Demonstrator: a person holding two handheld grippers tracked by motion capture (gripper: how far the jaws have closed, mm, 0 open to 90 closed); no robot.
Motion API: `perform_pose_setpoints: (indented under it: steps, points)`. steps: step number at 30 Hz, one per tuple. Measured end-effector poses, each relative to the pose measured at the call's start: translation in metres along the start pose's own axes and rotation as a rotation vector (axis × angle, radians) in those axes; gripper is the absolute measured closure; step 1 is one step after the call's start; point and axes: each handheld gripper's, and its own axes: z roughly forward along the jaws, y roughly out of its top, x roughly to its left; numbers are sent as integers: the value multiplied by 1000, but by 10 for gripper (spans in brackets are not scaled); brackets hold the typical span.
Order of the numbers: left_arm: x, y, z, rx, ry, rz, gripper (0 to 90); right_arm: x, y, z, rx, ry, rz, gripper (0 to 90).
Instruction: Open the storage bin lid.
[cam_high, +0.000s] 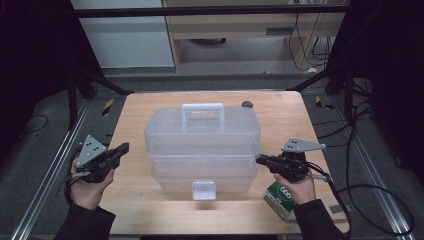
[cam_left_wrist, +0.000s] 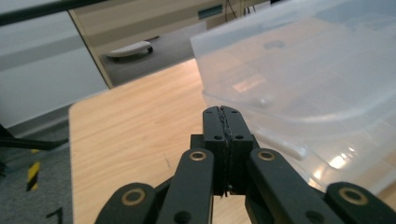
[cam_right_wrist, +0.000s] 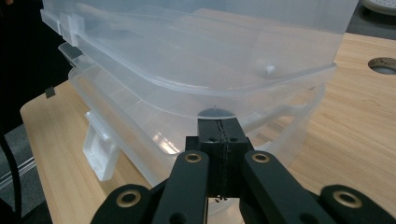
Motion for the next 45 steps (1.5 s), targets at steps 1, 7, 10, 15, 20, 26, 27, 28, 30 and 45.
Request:
perform_pose_setpoints:
  steps: [1,7,10,15,20,26,27,28,30,45]
  points:
    - [0,0,0,0,0,0,896,0,0,0,0,0,0,900]
    - [-12,-8,12,20,-64,-1,896,0,0,0,-1,-1,1,900]
    - [-17,-10,20,43,-95,27,896,0,0,0,-1,0,1,900]
    - [-24,-9,28,44,-134,43,896,0,0,0,-1,0,0,900]
    - [-28,-5,32,15,-177,37,896,0,0,0,1,1,1,900]
    - [-30,1,30,-15,-182,35,895,0,1,0,0,1,3,900]
    - [-30,2,30,-14,-179,36,895,0,1,0,-1,1,4,900]
    - [-30,2,30,-15,-177,33,895,0,1,0,-3,1,4,900]
    - [-30,2,30,-19,-171,28,895,0,2,0,-3,-5,-3,900]
    - [-26,11,32,-49,-130,-6,893,-2,15,1,-31,-5,-1,900]
